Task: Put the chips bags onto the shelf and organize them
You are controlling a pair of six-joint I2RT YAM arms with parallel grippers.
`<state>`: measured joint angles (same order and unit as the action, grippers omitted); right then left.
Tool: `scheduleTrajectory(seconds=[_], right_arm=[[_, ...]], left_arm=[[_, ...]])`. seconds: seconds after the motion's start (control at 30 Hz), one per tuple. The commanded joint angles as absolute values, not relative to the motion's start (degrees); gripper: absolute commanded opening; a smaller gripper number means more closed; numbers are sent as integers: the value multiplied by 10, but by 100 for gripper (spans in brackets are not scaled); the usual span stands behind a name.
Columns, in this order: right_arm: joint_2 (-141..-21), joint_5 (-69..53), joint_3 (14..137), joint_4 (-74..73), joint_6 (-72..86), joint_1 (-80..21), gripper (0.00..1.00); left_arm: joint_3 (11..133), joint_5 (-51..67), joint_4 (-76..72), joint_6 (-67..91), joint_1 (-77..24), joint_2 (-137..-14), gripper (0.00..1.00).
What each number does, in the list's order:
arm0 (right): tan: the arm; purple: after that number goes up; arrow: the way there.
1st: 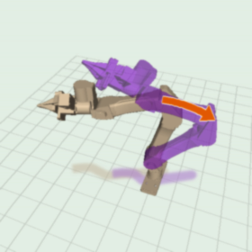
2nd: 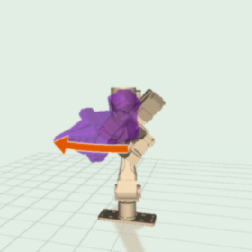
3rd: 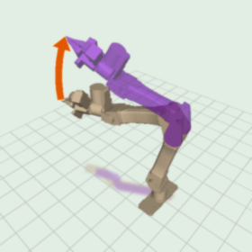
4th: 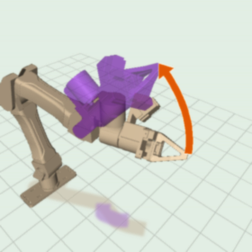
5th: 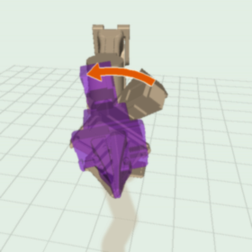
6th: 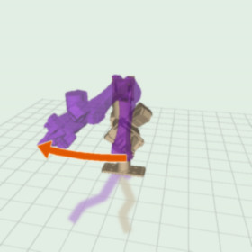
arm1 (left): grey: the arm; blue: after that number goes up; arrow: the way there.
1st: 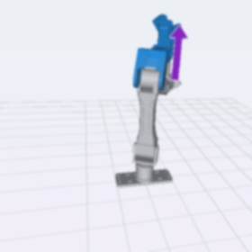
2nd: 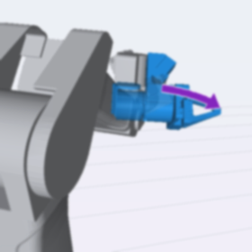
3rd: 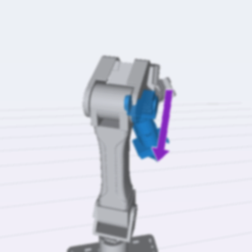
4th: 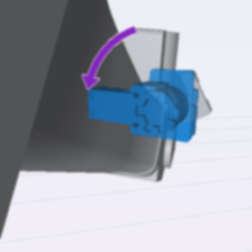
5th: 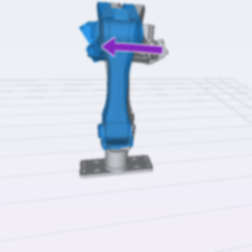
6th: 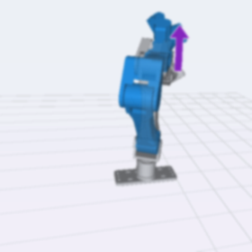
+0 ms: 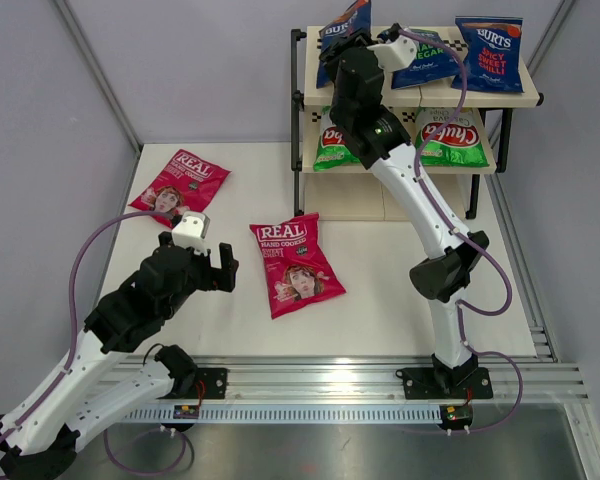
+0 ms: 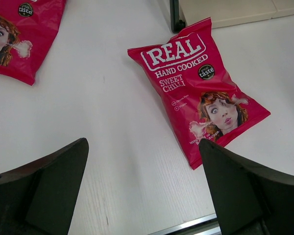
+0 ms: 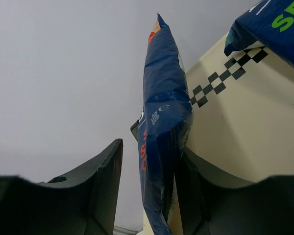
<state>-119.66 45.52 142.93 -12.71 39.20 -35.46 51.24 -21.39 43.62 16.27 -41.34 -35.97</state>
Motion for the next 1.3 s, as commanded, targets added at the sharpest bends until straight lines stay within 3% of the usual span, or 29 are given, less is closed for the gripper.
scheduleTrajectory(seconds=[0.0, 0.3, 0.77, 0.97, 1.27], right_arm=[[-1184, 482, 1457, -95, 334, -354, 52], [-1204, 470, 1510, -106, 204, -355, 60], [-1183, 432, 1475, -115, 40, -353, 71], [-1181, 371, 1512, -193, 13, -337, 74], [-1125, 237, 1447, -243, 47, -300, 73]], left_arm=[[512, -207, 414, 153, -411, -354, 99], [511, -195, 413, 150, -411, -358, 99], [508, -175, 410, 148, -411, -361, 99], [508, -168, 410, 147, -411, -365, 99], [509, -157, 410, 147, -411, -369, 99]])
